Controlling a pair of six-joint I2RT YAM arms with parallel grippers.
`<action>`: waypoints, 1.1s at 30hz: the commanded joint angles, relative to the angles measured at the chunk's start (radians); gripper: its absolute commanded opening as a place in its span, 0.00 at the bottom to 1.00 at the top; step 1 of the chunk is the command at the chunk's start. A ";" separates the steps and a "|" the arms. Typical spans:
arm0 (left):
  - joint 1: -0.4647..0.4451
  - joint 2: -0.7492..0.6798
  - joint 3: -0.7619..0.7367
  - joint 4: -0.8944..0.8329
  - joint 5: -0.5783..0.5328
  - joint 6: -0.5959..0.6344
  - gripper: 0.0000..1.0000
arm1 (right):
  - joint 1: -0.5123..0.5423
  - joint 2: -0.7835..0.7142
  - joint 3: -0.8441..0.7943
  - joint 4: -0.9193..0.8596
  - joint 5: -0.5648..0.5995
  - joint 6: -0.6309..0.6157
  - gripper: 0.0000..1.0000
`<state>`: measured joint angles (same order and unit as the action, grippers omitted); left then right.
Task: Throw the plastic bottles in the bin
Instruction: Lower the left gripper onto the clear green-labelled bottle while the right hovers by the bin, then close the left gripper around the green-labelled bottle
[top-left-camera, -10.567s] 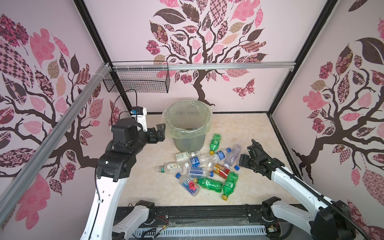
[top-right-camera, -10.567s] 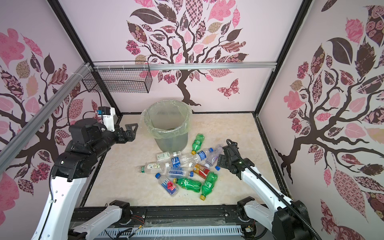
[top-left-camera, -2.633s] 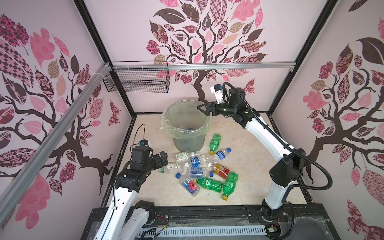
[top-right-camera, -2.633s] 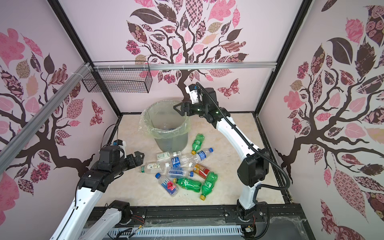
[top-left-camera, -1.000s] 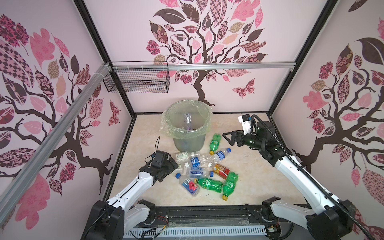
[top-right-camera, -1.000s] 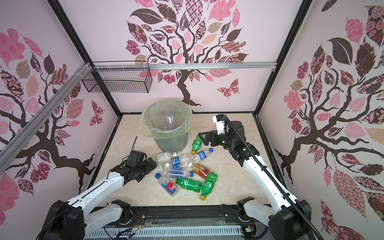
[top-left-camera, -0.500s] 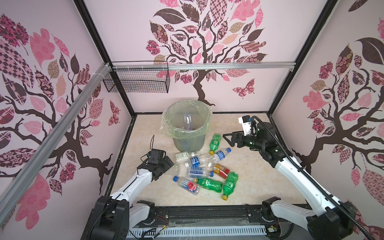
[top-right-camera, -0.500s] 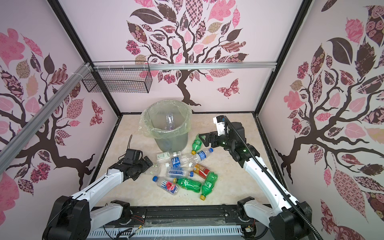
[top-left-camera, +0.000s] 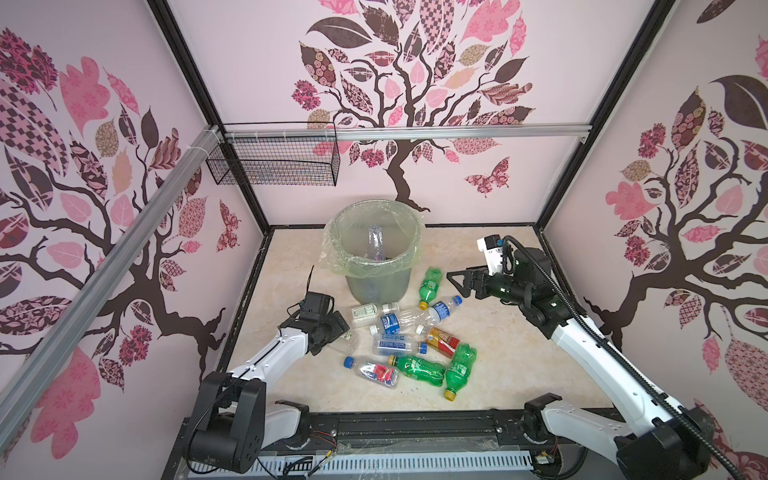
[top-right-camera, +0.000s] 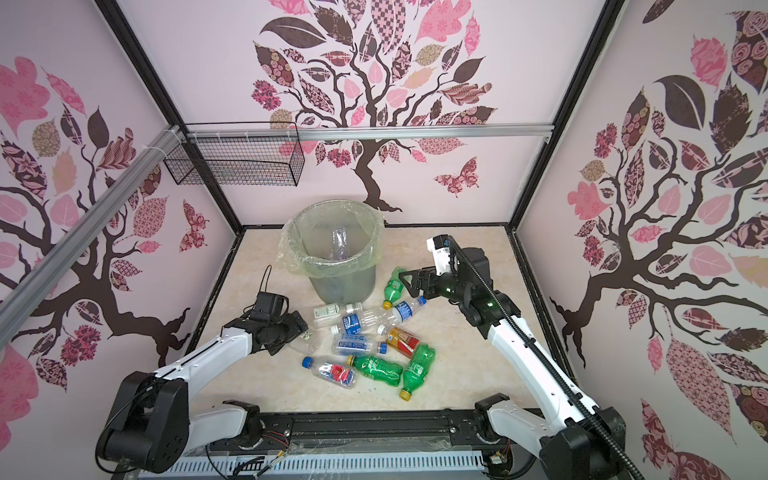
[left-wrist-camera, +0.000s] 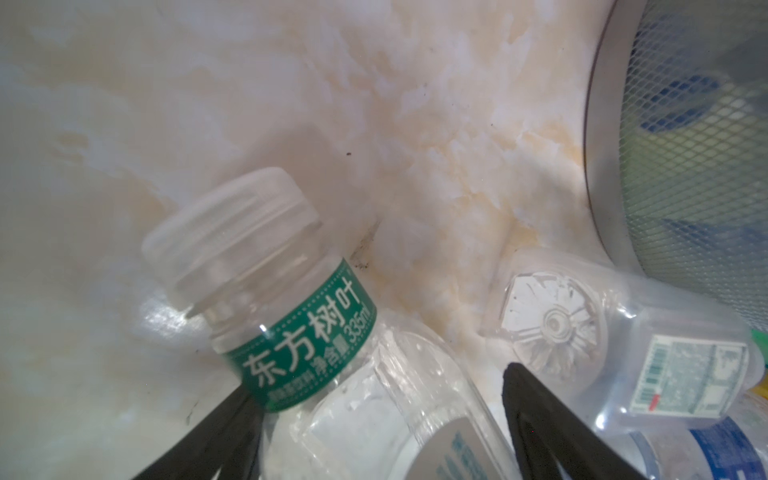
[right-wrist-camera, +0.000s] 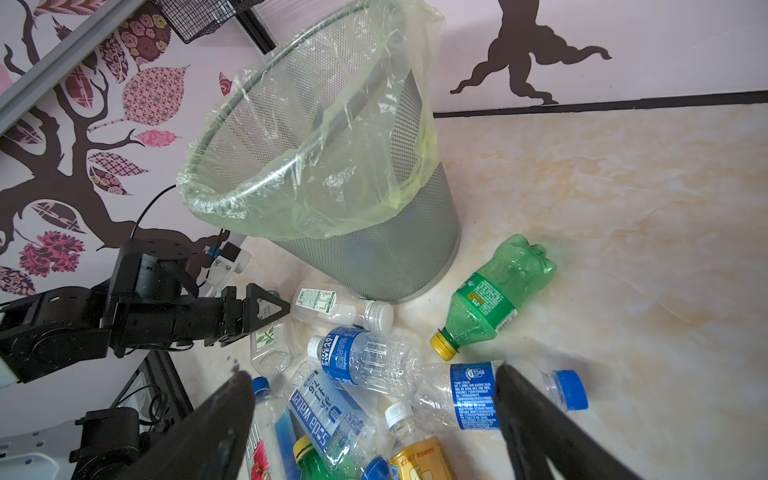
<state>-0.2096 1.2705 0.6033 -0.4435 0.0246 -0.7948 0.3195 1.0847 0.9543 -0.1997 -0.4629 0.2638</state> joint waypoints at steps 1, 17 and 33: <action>0.007 0.028 0.066 0.000 -0.002 0.054 0.83 | 0.000 -0.037 0.009 -0.010 0.013 -0.015 0.92; 0.018 0.047 0.183 -0.168 0.005 0.204 0.82 | -0.001 -0.044 0.004 -0.015 0.026 -0.020 0.92; 0.005 -0.051 0.095 -0.202 0.060 0.158 0.89 | -0.001 -0.037 -0.031 0.022 0.005 -0.007 0.92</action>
<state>-0.1974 1.2095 0.7277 -0.6682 0.0723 -0.6170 0.3195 1.0573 0.9226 -0.1944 -0.4450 0.2584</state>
